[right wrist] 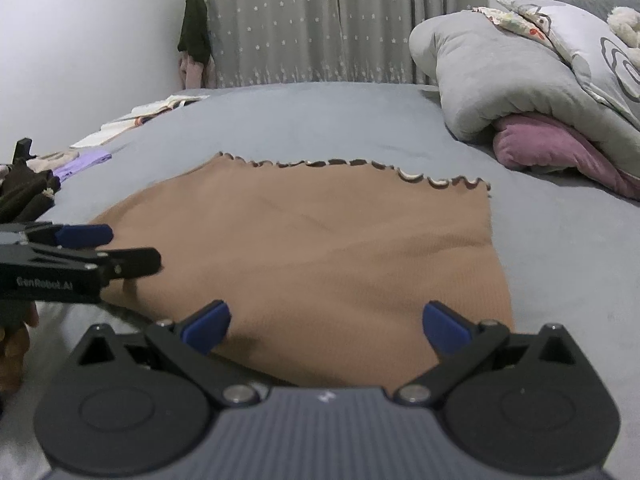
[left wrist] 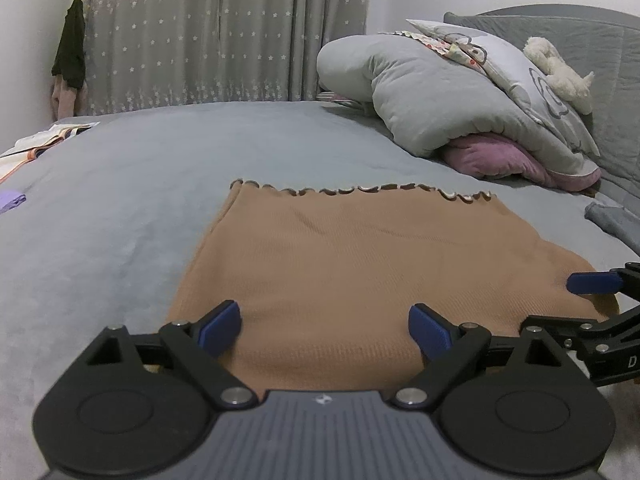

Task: Fold clothes
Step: 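Release the sweater and smooth it flat with both grippers, then lower both grippers onto the folded sweater's plain edge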

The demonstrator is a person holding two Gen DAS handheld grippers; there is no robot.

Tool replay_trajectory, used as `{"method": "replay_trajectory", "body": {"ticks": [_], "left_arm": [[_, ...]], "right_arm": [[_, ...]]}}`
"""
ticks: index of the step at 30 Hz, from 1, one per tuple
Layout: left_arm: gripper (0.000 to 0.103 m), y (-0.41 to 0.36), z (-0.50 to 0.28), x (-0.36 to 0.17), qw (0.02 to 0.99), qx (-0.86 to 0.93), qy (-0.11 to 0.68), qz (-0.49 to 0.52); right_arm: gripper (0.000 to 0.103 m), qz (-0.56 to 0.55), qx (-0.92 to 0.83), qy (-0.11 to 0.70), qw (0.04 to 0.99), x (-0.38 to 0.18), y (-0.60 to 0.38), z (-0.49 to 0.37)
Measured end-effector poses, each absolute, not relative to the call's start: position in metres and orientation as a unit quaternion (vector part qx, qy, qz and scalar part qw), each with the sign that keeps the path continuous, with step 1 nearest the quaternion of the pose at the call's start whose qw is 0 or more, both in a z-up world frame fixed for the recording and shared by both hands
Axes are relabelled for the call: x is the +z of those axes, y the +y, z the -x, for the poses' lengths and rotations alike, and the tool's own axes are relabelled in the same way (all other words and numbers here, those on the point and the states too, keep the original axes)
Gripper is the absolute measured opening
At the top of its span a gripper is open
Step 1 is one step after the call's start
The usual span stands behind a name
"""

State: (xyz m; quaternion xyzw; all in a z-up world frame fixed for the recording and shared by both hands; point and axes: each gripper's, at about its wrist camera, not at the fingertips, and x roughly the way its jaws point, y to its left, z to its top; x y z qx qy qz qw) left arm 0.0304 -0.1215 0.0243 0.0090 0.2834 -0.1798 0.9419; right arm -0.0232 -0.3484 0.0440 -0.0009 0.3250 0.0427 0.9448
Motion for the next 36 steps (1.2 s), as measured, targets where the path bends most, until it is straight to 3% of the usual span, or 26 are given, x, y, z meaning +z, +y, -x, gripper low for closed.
{"method": "replay_trajectory", "body": {"ticks": [19, 21, 36], "left_arm": [[0.096, -0.106, -0.033, 0.027, 0.945, -0.154, 0.290, -0.008], [0.103, -0.105, -0.033, 0.029, 0.946, -0.142, 0.292, -0.009], [0.103, -0.080, -0.035, 0.041, 0.937, -0.103, 0.326, 0.076]], "right_arm": [[0.103, 0.037, 0.033, 0.372, 0.927, 0.049, -0.373, 0.026], [0.103, 0.038, 0.031, 0.372, 0.927, 0.049, -0.372, 0.026], [0.103, 0.089, 0.022, 0.357, 0.930, 0.060, -0.355, 0.033]]}}
